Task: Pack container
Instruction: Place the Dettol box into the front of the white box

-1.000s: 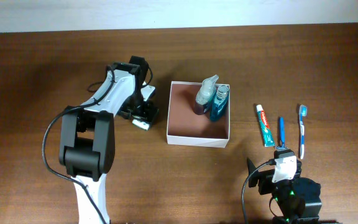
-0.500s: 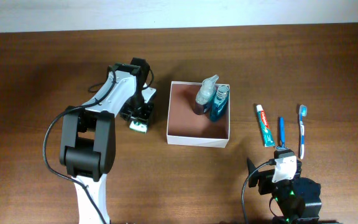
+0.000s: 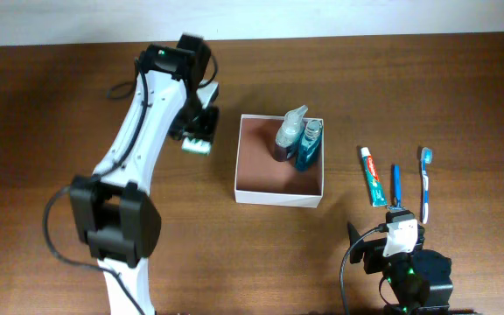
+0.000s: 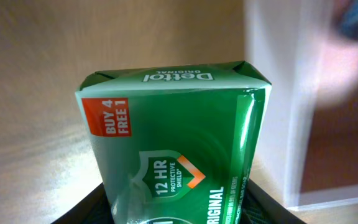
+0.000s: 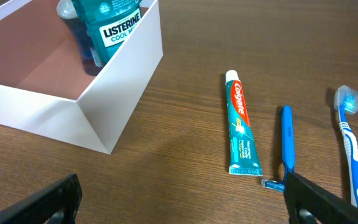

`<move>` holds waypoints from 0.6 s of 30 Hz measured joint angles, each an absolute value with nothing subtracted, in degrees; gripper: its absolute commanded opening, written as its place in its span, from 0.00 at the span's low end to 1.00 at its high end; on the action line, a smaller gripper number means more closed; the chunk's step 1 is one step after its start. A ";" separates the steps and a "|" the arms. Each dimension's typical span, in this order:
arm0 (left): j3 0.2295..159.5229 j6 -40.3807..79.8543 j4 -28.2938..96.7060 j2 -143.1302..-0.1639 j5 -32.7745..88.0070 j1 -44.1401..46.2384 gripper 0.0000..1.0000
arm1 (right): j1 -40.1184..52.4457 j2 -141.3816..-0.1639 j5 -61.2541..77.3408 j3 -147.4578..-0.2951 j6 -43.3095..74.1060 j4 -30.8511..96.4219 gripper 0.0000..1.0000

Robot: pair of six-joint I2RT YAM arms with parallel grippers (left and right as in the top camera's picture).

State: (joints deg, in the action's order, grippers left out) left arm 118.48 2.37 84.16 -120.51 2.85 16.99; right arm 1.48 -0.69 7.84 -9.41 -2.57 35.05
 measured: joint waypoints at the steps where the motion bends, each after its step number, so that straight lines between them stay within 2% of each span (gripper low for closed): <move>1: 119.42 3.57 83.37 -119.13 2.90 18.22 0.27 | 1.48 -0.69 7.86 -9.41 -2.59 35.05 0.99; 6: 120.40 10.07 79.92 -116.16 3.31 24.99 0.27 | 1.48 -0.69 7.84 -9.41 -2.63 35.05 0.99; 8: 120.22 12.58 78.39 -116.66 3.68 27.14 0.33 | 1.48 -0.69 7.84 -9.41 -2.59 35.03 0.99; 18: 116.44 20.71 73.19 -123.68 3.70 32.53 0.44 | 1.48 -0.69 7.84 -9.41 -2.61 35.05 0.99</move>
State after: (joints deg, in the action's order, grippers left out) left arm 116.44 20.71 73.19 -123.68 3.70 32.53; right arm 1.48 -0.69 7.84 -9.41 -2.61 35.05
